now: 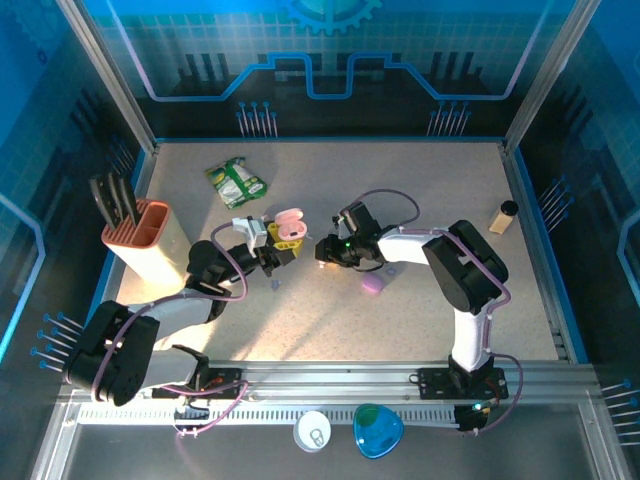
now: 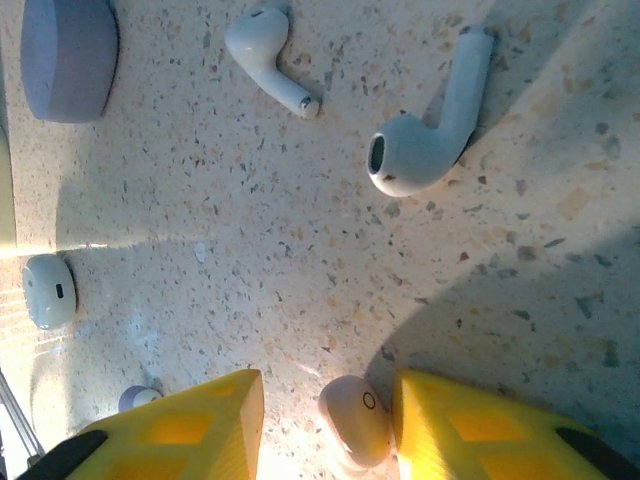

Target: Insert the wireless bluetooth earbuds into the charging case

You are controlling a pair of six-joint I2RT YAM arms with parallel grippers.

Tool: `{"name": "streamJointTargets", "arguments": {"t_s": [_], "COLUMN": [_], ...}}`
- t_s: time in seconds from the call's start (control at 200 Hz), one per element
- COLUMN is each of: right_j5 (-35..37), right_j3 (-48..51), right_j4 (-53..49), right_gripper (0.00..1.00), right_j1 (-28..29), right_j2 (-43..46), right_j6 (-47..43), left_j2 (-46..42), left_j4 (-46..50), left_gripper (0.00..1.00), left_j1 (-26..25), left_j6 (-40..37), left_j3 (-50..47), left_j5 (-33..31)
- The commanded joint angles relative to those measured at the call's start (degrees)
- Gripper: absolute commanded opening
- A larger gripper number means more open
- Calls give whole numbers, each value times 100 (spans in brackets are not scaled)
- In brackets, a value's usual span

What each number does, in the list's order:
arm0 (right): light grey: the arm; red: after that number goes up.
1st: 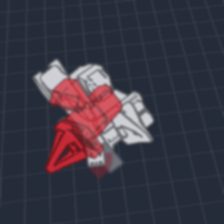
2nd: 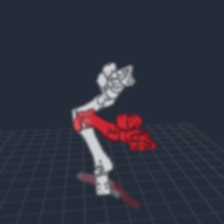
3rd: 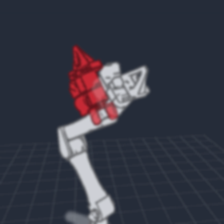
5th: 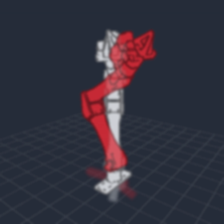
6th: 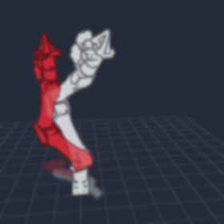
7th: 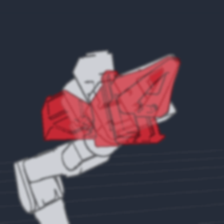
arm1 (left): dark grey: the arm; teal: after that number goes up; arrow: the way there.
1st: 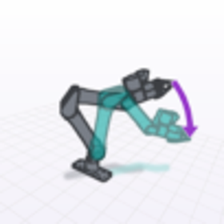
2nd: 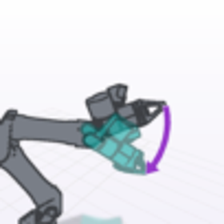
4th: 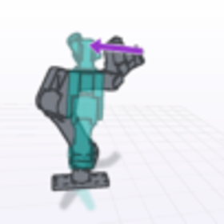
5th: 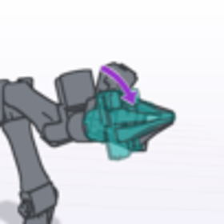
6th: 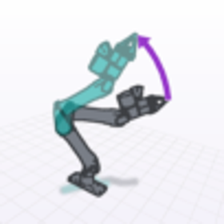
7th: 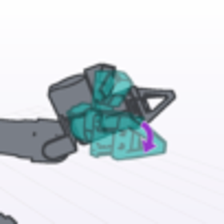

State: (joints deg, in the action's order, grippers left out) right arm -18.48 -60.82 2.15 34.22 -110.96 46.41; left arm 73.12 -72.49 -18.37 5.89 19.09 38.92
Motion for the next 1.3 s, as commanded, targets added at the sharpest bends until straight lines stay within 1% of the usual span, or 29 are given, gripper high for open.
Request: {"name": "streamJointTargets", "arguments": {"t_s": [0.0,0.04,0.15,0.445,0.605,0.715,0.885,1.101,1.166,1.296], "right_j5": [-34,-42,-1,487,784,1180,2144,3105,3296,3412], "right_j3": [-45,-47,-70,-222,-289,-341,-282,-188,-41,377], "right_j4": [-168,-171,-277,-941,-1175,-1384,-1700,-2106,-2043,-1646], "right_gripper": [38,36,33,25,23,23,22,23,23,23], "right_j1": [77,76,89,206,295,368,483,623,662,713], "right_j2": [-177,-189,-169,-41,38,163,550,1059,1319,1996], "right_j6": [-115,-143,-288,-826,-973,-1036,-1132,-1361,-1416,-1732], "left_j2": [-70,-69,-79,-66,-43,-42,-121,-210,-202,-193], "left_j4": [-127,-132,-121,-79,-42,52,378,815,864,1163], "left_gripper": [31,31,31,31,31,31,31,31,31,30], "left_j1": [53,53,53,53,53,53,53,53,53,53], "left_j6": [-13,-18,-31,-82,-109,-158,-348,-573,-586,-691], "left_j3": [-29,-43,-55,-63,-56,-39,-29,21,30,85], "left_j5": [176,173,168,151,138,95,-41,-189,-198,-156]}}
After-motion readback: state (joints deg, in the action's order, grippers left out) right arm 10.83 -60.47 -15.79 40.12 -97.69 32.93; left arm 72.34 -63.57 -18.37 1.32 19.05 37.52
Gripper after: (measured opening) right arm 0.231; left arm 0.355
